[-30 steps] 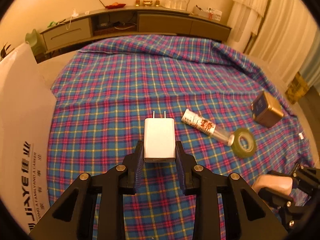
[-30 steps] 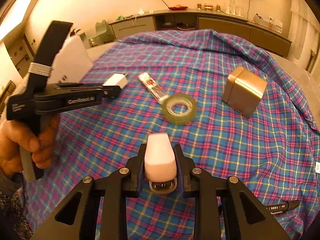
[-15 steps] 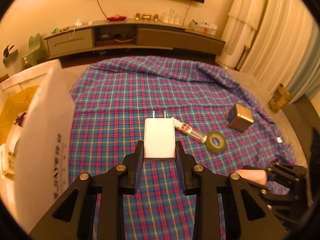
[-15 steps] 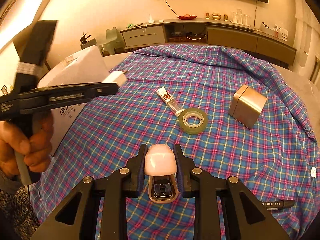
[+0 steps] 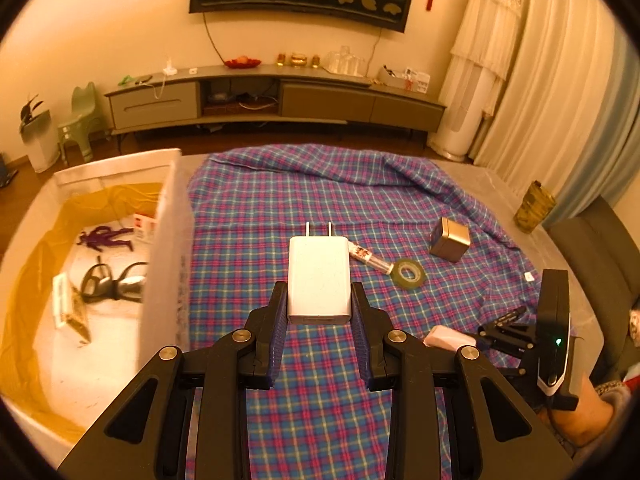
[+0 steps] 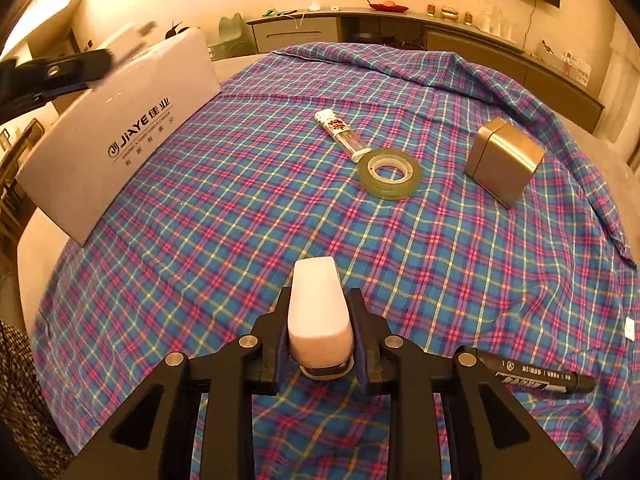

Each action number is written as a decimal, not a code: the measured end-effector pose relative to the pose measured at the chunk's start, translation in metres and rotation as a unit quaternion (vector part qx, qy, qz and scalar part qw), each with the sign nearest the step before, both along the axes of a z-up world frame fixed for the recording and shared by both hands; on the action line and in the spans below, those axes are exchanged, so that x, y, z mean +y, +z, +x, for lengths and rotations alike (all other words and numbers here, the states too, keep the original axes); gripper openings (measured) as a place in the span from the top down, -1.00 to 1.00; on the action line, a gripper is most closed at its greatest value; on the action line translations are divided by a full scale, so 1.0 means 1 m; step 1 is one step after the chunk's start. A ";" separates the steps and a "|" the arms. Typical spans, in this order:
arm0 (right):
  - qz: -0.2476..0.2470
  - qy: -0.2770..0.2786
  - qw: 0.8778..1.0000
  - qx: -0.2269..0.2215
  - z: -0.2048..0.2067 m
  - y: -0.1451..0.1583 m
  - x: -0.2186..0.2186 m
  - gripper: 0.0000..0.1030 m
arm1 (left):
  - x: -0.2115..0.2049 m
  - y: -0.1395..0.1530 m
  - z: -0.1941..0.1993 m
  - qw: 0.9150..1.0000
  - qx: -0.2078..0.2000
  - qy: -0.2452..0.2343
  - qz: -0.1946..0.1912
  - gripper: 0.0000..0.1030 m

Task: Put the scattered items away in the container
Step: 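Carry the charger and stapler in both grippers over the white box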

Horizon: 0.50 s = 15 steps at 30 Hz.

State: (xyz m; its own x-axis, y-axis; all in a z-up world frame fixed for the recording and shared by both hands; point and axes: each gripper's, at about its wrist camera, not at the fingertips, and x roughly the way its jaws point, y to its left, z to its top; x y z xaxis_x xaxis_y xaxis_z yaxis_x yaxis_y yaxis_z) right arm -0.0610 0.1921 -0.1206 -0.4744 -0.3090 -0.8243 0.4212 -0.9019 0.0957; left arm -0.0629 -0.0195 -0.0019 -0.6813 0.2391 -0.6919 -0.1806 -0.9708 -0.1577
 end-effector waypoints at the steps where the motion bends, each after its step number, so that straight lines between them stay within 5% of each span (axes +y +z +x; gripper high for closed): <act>1: -0.002 0.000 1.000 0.008 0.002 0.005 -0.001 0.47 | -0.005 0.004 0.005 1.000 0.004 0.006 0.002 0.41; 15: -0.043 0.042 0.994 0.086 0.048 0.077 -0.038 0.47 | -0.049 0.025 0.049 0.998 0.025 0.042 0.031 0.41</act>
